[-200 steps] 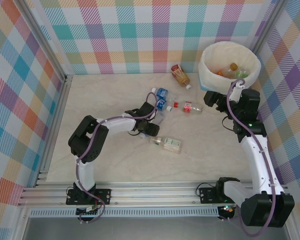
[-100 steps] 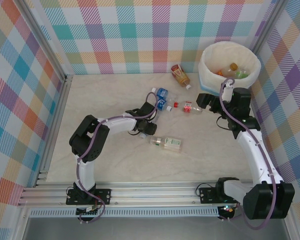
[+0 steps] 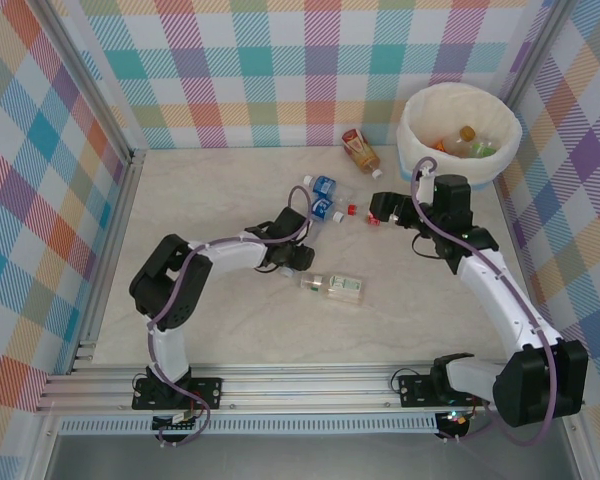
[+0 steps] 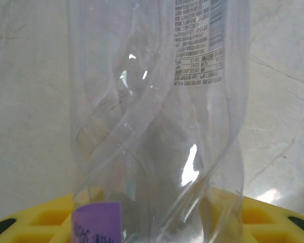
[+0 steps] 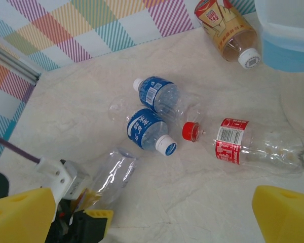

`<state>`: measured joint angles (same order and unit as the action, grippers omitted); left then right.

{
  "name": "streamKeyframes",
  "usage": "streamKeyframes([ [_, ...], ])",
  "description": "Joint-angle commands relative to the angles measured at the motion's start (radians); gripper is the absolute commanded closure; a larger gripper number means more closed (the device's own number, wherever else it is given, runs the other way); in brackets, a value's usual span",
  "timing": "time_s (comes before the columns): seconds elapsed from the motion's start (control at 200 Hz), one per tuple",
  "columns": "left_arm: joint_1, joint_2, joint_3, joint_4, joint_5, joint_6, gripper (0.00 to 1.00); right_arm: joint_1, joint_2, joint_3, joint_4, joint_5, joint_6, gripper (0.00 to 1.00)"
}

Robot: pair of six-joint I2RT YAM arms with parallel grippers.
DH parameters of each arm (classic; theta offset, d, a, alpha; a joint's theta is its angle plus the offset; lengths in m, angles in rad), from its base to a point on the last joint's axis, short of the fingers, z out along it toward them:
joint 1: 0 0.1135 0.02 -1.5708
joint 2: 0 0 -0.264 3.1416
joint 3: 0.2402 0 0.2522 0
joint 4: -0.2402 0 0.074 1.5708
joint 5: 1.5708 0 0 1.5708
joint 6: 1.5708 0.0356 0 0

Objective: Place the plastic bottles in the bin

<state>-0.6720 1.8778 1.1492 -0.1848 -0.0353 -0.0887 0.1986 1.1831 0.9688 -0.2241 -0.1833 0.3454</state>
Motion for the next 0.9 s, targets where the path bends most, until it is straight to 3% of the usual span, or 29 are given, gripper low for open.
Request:
streamKeyframes([
  [0.0,-0.011,-0.105,-0.050,0.100,0.012,-0.005,0.68,0.010,0.004,0.028,0.038,0.064,0.047,0.00],
  [0.545,-0.027,-0.299,-0.160,0.317,0.199,-0.088,0.70,0.108,0.243,0.018,0.353,-0.331,0.375,0.00],
  [0.635,-0.039,-0.309,-0.174,0.346,0.221,-0.084,0.70,0.120,0.290,0.024,0.424,-0.360,0.406,0.00],
  [0.815,-0.052,-0.315,-0.178,0.362,0.259,-0.083,0.70,0.136,0.409,0.059,0.538,-0.557,0.435,0.00],
  [0.895,-0.054,-0.312,-0.173,0.357,0.265,-0.083,0.70,0.152,0.435,0.061,0.554,-0.556,0.431,0.00],
])
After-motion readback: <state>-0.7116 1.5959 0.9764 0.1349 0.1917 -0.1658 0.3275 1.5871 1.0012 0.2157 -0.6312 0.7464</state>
